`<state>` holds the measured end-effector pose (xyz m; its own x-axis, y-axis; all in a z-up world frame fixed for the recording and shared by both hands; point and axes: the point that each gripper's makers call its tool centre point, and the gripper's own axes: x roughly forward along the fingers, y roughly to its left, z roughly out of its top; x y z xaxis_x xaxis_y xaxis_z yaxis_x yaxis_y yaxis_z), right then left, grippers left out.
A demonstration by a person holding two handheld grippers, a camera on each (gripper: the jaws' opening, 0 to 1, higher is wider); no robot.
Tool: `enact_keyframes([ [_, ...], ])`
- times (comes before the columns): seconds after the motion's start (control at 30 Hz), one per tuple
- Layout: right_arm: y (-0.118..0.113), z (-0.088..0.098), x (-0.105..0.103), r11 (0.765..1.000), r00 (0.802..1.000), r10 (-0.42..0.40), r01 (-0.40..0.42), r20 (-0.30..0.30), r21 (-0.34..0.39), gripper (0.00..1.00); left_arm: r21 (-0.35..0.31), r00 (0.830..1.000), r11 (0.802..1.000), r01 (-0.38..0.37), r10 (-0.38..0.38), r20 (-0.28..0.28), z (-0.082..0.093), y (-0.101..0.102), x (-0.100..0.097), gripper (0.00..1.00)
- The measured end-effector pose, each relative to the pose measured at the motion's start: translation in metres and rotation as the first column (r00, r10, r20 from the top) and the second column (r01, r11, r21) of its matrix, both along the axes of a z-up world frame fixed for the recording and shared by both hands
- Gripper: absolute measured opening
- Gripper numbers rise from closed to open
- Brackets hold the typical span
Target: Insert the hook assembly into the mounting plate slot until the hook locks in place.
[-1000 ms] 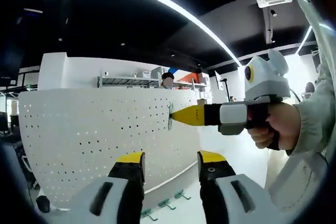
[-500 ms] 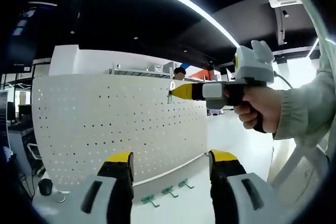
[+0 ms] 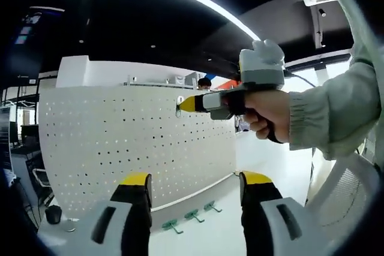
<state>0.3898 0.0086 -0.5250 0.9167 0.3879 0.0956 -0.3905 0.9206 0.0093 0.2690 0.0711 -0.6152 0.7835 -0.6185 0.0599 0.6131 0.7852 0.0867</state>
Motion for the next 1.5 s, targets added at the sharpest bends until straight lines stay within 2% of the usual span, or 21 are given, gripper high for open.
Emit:
enact_keyframes([
  [0.27,0.002,0.009,0.022,0.999,1.000,-0.030,0.030,0.008,0.011,0.01,0.039,0.999,0.999,0.038,-0.040,0.033,0.000,-0.007,-0.005,0.61],
  [0.5,0.004,0.018,0.039,0.997,0.998,-0.062,0.061,0.012,0.038,0.01,0.023,0.999,0.999,0.039,-0.039,0.021,-0.002,-0.004,-0.002,0.62],
  [1.23,0.018,0.025,0.084,0.995,0.995,-0.102,0.102,0.001,-0.004,0.01,-0.028,0.998,0.999,0.030,-0.029,0.061,0.014,0.003,-0.002,0.61],
  [1.5,0.017,0.019,0.096,0.991,0.991,-0.133,0.133,-0.015,-0.026,0.01,-0.033,0.997,0.999,0.036,-0.033,0.072,0.016,0.003,-0.004,0.61],
])
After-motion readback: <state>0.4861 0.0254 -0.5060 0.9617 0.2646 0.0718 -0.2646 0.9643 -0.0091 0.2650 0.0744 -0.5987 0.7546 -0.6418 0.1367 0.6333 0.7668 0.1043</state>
